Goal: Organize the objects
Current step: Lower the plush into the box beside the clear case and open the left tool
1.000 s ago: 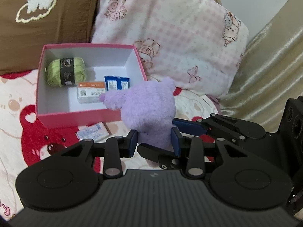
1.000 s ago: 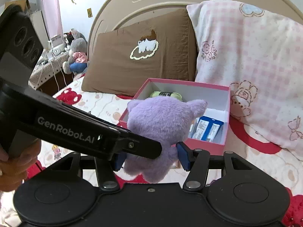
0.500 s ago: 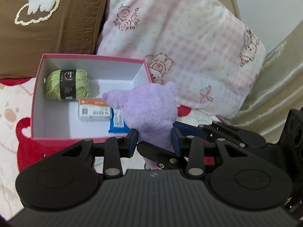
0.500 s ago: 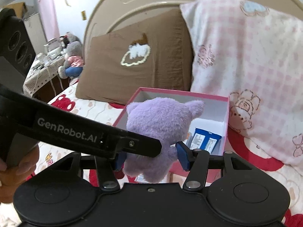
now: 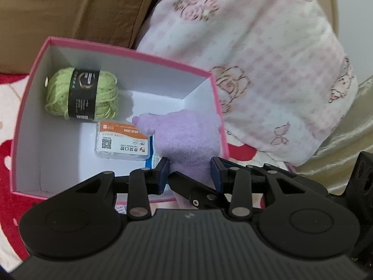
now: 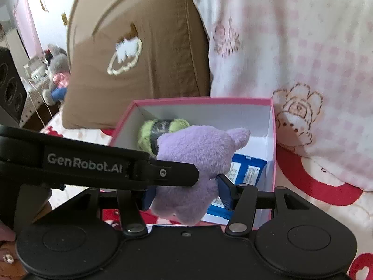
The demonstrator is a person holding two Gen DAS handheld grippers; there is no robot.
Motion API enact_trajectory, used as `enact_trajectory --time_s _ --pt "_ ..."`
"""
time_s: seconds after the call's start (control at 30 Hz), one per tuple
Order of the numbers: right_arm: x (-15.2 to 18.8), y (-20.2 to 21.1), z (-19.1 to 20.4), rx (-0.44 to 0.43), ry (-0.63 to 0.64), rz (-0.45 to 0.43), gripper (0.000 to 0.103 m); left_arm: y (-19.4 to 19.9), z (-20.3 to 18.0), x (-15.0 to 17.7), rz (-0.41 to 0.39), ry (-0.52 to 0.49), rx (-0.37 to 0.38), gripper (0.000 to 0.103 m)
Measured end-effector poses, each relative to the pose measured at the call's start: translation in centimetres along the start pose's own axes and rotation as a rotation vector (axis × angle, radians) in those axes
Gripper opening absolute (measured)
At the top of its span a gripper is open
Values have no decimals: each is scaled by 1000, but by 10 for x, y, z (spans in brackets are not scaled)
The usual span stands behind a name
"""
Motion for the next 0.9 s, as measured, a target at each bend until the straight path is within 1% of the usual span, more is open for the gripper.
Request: enact_trajectory --time_s 0.07,0.17,0.27,0.37,0.47,0.53,0.6,0.8,0.9 --pt "2 -9 -5 6 -7 6 60 -9 3 1 0 7 -9 36" --pt "9 -20 -12 -5 -23 -4 60 -21 7 2 0 -9 -20 37" --pt "10 -30 -17 -2 -4 -9 60 -33 11 -2 6 -6 -9 37" --pt "9 -38 -25 13 -7 -1 60 -47 14 -4 11 18 0 37" --pt "6 -48 -31 34 23 24 60 -58 17 -8 18 26 -3 37" --pt "4 -54 -34 42 33 40 60 -61 19 -8 24 41 -3 37" --pt "6 -58 -36 54 40 51 60 -62 19 -7 23 35 7 37" --pt "11 -65 -29 119 126 56 60 -72 22 -5 18 23 -10 37" --pt "11 -70 -27 140 154 74 60 -76 28 -4 25 44 -8 37"
Point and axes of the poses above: each gripper's, at about its wrist camera, not at the fingertips, and y roughly against the way its jaws point, z to its left, x to its underside, the point moved 6 cm from there along -y, roughly the way its jaws point, and after that the axes turned 8 degrees about -x, right-handed, at the moved point
